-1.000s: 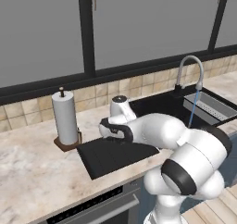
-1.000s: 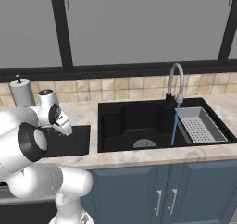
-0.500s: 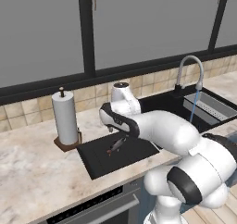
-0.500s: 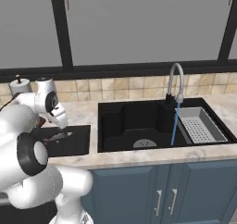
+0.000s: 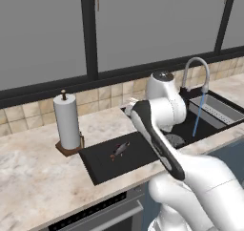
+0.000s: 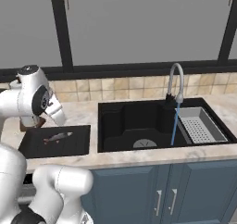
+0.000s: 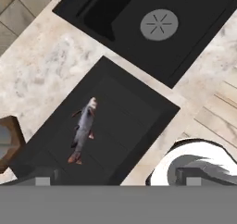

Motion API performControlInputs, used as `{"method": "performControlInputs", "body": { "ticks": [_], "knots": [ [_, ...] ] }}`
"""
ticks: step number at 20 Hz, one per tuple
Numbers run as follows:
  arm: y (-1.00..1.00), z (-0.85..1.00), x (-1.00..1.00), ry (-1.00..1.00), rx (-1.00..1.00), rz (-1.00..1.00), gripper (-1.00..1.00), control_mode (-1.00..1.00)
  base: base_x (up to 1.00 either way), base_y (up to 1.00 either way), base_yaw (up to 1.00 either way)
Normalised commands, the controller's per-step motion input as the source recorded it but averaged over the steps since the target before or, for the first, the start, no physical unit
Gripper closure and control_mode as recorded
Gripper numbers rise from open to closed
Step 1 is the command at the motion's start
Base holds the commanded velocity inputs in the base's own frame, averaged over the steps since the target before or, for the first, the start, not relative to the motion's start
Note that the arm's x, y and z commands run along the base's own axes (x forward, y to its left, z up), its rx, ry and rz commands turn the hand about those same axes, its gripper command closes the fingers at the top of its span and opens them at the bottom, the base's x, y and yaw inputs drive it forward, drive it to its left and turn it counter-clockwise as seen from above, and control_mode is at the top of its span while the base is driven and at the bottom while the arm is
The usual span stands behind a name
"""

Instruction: Take the fish out of the fridge, briefly rinse it in the sink, and place it on the tray next to the sink.

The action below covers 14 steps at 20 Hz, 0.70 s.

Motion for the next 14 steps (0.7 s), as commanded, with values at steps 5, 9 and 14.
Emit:
{"method": "performControlInputs", "body": {
  "ticks": [5,9,14],
  "knots": [
    [-1.0,0.6,-1.0,-0.48,0.13,0.01,-1.0,-1.0,0.0,0.0,0.0],
    [-1.0,0.47,-1.0,-0.43,0.16,0.04,-1.0,-1.0,0.0,0.0,0.0],
    [-1.0,0.45,-1.0,-0.41,0.19,0.05,-1.0,-1.0,0.0,0.0,0.0]
  ]
}}
